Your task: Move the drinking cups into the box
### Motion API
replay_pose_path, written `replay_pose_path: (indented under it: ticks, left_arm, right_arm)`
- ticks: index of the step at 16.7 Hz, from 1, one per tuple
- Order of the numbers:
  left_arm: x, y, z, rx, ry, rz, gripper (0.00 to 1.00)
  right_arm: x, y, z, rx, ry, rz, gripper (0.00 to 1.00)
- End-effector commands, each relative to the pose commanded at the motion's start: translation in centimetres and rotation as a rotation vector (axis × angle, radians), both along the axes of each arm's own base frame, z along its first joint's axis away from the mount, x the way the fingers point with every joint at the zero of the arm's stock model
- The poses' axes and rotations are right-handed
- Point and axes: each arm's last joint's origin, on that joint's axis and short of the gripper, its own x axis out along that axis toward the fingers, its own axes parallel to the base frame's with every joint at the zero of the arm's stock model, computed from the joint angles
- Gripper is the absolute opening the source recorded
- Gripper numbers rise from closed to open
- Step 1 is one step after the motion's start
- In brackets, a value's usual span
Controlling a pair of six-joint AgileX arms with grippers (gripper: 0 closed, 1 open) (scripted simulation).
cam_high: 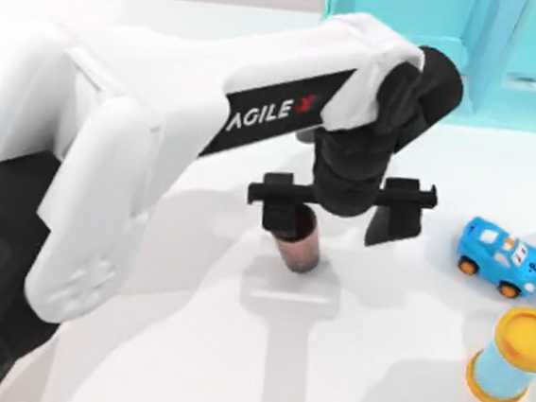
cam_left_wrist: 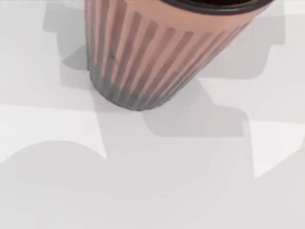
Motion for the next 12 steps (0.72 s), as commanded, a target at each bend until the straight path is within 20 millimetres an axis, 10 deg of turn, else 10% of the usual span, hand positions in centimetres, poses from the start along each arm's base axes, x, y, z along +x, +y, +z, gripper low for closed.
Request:
replay_pose_path:
  ticks: [8,12]
  left_arm:
    - [0.00,0.00,0.00,0.000,0.000,0.000,0.02]
    - [0.00,0.00,0.00,0.000,0.000,0.000,0.00]
  right_arm:
    - [0.00,0.00,0.00,0.000,0.000,0.000,1.00]
    - [0.00,0.00,0.00,0.000,0.000,0.000,1.00]
